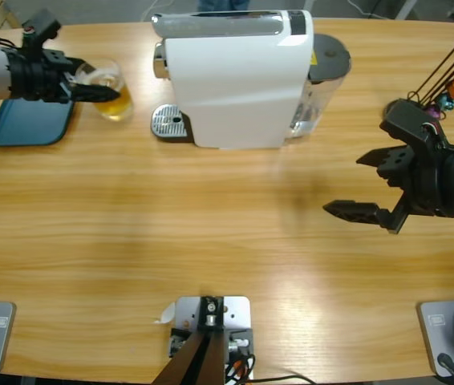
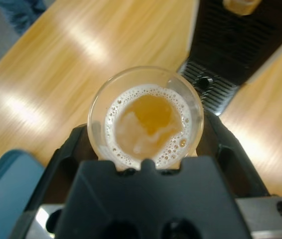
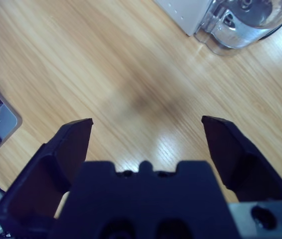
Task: Pour coffee
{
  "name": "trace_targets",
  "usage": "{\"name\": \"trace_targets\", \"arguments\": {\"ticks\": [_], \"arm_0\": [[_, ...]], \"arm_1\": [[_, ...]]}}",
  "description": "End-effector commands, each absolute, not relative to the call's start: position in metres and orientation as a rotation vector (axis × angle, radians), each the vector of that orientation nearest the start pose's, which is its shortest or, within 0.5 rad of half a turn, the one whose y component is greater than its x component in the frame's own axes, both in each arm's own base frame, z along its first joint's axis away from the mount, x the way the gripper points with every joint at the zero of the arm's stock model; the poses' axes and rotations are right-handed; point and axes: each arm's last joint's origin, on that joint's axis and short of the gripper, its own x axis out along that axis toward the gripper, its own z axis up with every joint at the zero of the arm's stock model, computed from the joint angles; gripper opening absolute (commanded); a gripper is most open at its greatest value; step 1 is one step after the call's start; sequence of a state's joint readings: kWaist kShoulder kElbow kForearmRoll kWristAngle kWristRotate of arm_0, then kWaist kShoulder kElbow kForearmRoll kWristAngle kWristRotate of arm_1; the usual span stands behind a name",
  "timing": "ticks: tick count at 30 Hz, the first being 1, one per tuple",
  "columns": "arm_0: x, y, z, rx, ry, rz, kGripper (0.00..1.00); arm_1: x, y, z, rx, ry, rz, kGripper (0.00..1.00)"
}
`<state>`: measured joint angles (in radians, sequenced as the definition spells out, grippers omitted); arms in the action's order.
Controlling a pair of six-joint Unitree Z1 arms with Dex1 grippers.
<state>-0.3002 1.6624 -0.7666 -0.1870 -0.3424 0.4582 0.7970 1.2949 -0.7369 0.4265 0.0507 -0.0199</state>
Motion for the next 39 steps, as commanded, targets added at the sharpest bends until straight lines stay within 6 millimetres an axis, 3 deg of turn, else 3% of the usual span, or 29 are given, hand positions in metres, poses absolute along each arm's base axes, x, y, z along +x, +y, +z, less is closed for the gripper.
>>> {"name": "trace_targets", "arguments": {"ticks": [1,13,18,26,39], "arm_0": [[0.277,-0.052,0.243,0.319,0.648,-0.52,0.0],[0.303,-0.008,0.215,0.211,0.696,-0.311,0.0],[0.307,-0.005,0.202,0.246,0.719,-0.285,0.0],[0.316,0.0,0.195,0.284,0.714,-0.237,0.0],[0.314,0.01,0.19,0.296,0.731,-0.203,0.0]], "arm_1": [[0.126,0.135,0.269,-0.402,0.945,0.81,0.974],[0.132,0.143,0.26,-0.403,0.986,0.828,0.895],[0.133,0.144,0.26,-0.405,0.993,0.828,0.895],[0.135,0.147,0.263,-0.438,1.03,0.851,0.895],[0.135,0.147,0.265,-0.459,1.034,0.861,0.895]]}}
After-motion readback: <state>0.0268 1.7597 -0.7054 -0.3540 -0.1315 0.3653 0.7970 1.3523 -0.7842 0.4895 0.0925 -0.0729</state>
